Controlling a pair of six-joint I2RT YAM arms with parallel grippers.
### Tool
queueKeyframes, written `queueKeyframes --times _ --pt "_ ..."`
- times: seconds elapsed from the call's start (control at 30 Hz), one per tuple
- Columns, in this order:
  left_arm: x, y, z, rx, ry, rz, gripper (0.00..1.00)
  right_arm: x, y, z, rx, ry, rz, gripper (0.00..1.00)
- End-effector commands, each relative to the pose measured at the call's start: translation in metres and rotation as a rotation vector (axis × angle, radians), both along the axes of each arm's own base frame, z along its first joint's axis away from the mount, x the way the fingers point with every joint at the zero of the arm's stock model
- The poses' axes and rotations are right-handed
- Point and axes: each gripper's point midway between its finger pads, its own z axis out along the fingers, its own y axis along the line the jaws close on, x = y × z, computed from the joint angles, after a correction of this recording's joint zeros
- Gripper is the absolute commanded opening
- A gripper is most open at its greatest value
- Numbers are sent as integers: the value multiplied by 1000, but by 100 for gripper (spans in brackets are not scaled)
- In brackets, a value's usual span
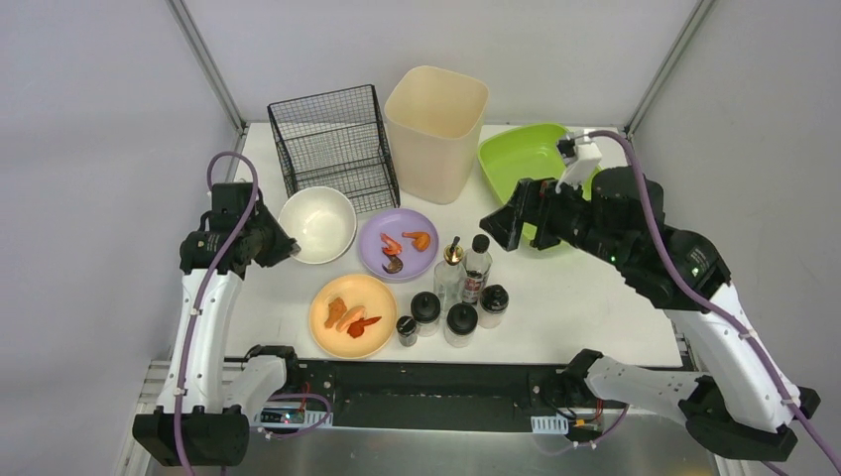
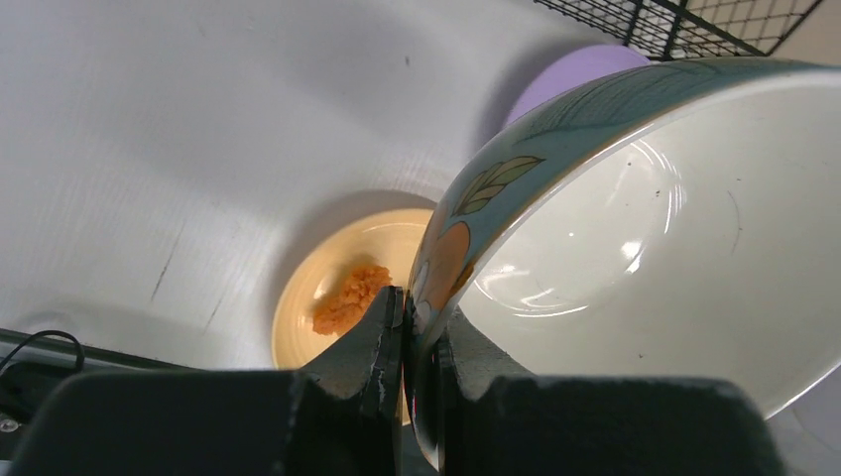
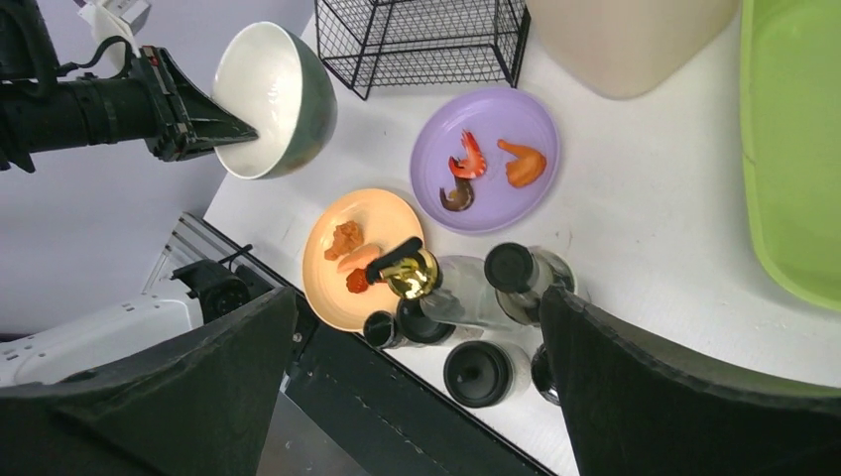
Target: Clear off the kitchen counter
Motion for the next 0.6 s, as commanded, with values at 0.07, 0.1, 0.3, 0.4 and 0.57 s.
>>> queueKeyframes --times 0.07,0.1,0.3,0.4,0.57 --pt "26 -31 56 -97 -162 -148 0 16 30 17 -31 4 53 96" --pt "28 -39 60 -97 -166 -181 0 21 37 19 -36 3 57 96" --pt "41 -66 83 -70 -199 -286 0 52 77 27 -81 -12 72 96" --pt "47 -74 89 -66 -206 -313 0 68 97 25 -103 -13 78 96" --pt "53 -82 94 -54 -209 -340 0 89 133 11 -133 41 103 96"
